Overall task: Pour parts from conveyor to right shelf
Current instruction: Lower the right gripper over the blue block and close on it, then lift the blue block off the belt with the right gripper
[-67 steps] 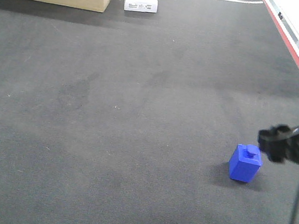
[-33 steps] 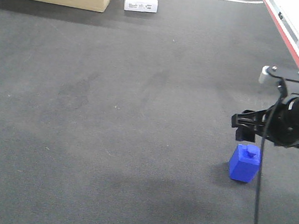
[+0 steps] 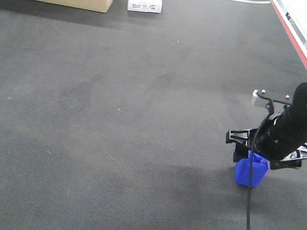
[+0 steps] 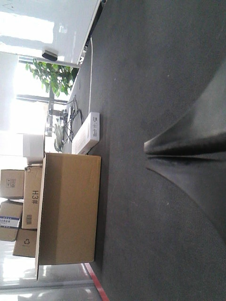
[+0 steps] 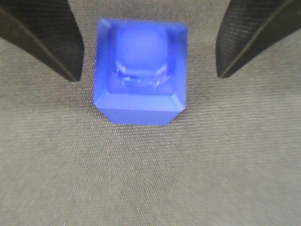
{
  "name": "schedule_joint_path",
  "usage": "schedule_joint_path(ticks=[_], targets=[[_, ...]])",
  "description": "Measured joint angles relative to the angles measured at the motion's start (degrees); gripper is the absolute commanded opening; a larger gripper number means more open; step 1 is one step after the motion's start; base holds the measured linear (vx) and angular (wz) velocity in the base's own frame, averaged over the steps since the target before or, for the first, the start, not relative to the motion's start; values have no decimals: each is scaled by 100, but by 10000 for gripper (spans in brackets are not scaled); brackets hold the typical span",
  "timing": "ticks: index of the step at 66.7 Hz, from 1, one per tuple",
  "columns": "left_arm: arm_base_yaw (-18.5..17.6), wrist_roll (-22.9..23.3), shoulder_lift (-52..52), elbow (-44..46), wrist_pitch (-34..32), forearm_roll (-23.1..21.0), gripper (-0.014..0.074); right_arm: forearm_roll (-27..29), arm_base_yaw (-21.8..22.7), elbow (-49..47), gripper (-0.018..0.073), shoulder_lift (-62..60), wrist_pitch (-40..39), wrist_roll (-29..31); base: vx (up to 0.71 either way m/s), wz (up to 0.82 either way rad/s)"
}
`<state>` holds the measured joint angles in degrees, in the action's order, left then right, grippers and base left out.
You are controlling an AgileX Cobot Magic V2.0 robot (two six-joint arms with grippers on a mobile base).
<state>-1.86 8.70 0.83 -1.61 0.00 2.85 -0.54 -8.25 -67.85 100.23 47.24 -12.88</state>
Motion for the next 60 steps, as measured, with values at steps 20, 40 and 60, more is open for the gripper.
schedule_joint_path(ticks=[20,40,60], targets=[[0,0,0,0,0,0,-6,-45,0,-21,106,225,-31,-5,0,0],[0,0,0,0,0,0,-6,-264,0,416,-8,-943,-631,353,0,0],[0,0,0,0,0,0,-6,-269,0,2006,-8,-3440,-1657,592,0,0]])
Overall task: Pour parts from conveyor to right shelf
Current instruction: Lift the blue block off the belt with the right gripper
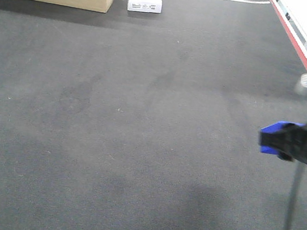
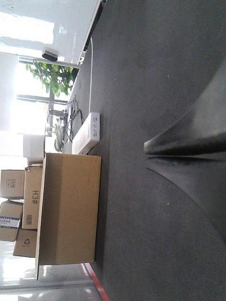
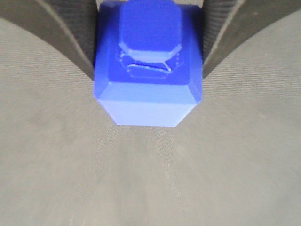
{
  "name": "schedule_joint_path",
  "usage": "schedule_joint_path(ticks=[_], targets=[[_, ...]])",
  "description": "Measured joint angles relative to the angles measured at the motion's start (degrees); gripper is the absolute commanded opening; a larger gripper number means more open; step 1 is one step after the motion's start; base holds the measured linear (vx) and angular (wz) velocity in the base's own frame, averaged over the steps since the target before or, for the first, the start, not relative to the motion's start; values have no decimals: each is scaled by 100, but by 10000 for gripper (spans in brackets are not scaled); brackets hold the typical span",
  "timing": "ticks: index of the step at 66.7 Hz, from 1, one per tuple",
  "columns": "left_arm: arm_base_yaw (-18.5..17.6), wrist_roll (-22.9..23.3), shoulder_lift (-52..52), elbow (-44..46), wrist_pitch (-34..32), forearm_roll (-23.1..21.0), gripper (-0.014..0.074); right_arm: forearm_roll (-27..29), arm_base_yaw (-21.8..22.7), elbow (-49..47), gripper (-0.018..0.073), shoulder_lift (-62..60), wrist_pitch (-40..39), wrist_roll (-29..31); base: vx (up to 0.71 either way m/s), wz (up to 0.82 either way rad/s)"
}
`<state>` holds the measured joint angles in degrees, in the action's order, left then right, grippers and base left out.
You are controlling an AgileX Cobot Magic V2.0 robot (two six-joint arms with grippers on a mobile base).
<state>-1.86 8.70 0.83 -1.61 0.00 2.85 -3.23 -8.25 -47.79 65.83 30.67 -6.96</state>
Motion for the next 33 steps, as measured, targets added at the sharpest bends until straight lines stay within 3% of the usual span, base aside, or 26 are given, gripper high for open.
schedule_joint_path(ticks=[33], targets=[[0,0,0,0,0,0,-6,0,0,1865,-8,-4065,-119,188,0,0]])
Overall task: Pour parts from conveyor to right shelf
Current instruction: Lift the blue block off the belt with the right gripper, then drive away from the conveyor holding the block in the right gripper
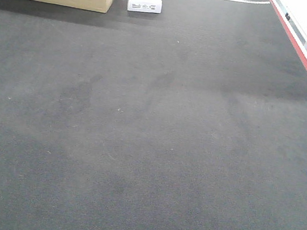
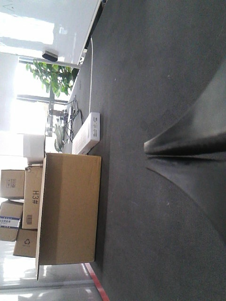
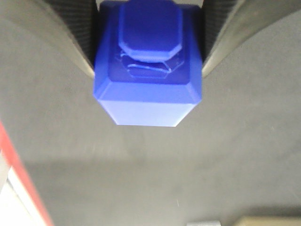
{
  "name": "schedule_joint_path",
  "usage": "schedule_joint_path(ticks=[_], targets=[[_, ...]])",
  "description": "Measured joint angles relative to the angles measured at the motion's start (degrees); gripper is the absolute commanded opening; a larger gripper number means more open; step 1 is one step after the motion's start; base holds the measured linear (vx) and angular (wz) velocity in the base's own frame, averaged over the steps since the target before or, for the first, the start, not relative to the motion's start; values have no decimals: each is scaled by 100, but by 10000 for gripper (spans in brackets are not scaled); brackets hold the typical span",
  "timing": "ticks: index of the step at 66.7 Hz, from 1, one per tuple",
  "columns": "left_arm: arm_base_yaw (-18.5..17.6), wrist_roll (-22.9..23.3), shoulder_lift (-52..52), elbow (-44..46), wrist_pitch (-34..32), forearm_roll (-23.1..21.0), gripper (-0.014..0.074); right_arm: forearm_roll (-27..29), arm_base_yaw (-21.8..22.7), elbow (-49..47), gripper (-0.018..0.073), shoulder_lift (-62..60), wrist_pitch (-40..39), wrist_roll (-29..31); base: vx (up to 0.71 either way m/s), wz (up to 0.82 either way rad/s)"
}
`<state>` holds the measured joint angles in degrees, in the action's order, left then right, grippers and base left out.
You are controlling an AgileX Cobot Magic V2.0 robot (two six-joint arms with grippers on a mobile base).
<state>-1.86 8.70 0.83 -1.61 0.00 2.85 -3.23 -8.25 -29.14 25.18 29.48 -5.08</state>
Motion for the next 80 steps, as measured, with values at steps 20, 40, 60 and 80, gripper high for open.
schedule_joint_path(ticks=[20,40,60,80], targets=[[0,0,0,0,0,0,-6,-9,0,1098,-7,-1903,-772,254,0,0],[0,0,0,0,0,0,-6,-48,0,1685,-4,-2171,-1670,262,0,0],[0,0,0,0,0,0,-6,-48,0,1685,-4,-2178,-1700,262,0,0],[0,0,0,0,0,0,-6,-48,0,1696,-4,-2178,-1705,262,0,0]])
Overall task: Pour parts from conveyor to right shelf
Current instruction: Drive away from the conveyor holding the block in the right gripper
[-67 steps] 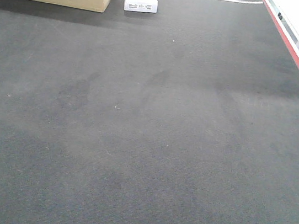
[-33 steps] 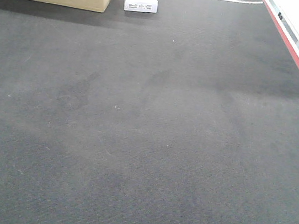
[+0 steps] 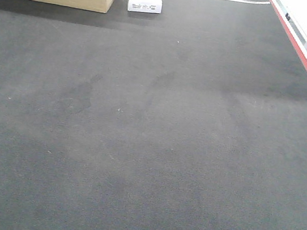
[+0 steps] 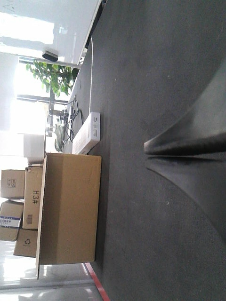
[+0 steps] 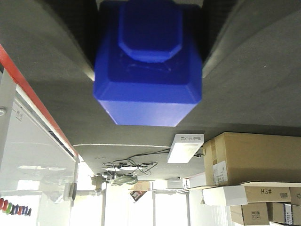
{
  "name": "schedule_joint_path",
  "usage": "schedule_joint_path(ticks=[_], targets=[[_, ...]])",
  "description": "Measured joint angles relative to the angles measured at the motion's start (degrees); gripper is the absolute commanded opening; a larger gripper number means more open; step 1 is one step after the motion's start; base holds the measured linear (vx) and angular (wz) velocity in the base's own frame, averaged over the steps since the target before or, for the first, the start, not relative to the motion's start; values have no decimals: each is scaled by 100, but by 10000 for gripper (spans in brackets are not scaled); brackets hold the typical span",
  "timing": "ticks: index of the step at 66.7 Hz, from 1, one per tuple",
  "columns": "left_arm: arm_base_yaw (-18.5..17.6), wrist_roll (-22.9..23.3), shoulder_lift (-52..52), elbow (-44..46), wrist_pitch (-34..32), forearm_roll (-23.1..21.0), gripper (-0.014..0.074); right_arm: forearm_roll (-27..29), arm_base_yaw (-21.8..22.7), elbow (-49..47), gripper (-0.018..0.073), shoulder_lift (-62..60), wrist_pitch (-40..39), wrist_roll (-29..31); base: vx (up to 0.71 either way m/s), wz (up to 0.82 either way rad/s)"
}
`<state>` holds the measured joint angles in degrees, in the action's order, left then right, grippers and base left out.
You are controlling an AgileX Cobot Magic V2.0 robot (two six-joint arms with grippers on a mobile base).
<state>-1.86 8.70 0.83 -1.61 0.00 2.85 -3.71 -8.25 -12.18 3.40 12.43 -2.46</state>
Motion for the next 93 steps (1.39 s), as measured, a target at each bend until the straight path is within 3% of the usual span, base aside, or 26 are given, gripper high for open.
schedule_joint_path(ticks=[33,93], targets=[[0,0,0,0,0,0,-6,5,0,0,-4,0,0,0,-14,6],[0,0,0,0,0,0,-6,5,0,0,-4,0,-10,0,-40,-1]])
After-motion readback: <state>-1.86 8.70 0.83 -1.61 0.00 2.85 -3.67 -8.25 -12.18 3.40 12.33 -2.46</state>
